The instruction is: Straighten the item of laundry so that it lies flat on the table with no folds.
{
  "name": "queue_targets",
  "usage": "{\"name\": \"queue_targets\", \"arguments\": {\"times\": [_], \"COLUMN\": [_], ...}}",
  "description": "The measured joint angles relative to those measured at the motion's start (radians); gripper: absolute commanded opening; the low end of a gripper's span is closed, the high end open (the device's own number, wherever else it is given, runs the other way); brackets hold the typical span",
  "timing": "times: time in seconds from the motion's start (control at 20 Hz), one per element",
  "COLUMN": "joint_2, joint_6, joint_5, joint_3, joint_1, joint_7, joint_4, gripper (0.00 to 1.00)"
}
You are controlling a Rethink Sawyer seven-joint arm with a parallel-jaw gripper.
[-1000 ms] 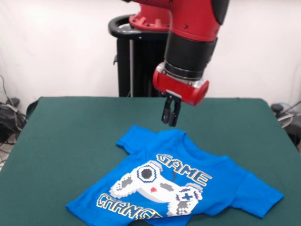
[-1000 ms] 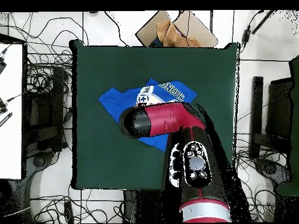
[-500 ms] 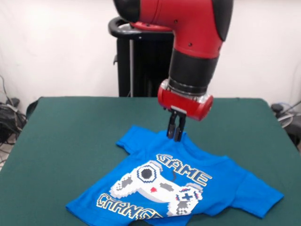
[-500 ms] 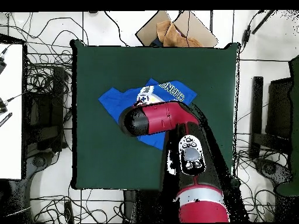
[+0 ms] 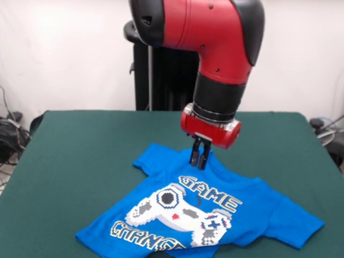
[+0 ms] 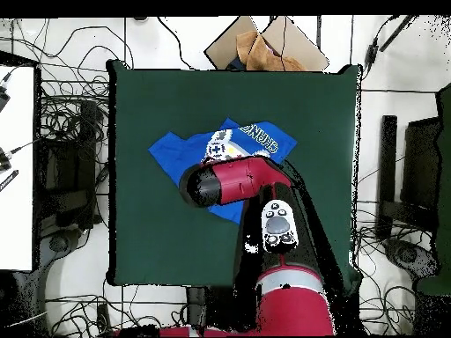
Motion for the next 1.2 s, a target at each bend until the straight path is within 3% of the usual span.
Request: {"name": "queue_targets", "arguments": {"times": [0.75, 1.2], "joint_2": [0.054, 0.039], "joint_6": [-0.037, -0.085], "joint_5": [0.0, 0.0], "joint_3": [-0.093, -0.096], "joint_1": [0.097, 0.062], "joint_7": [0.0, 0.0], "joint_4": [0.0, 0.033], "gripper": [0.0, 0.0]}}
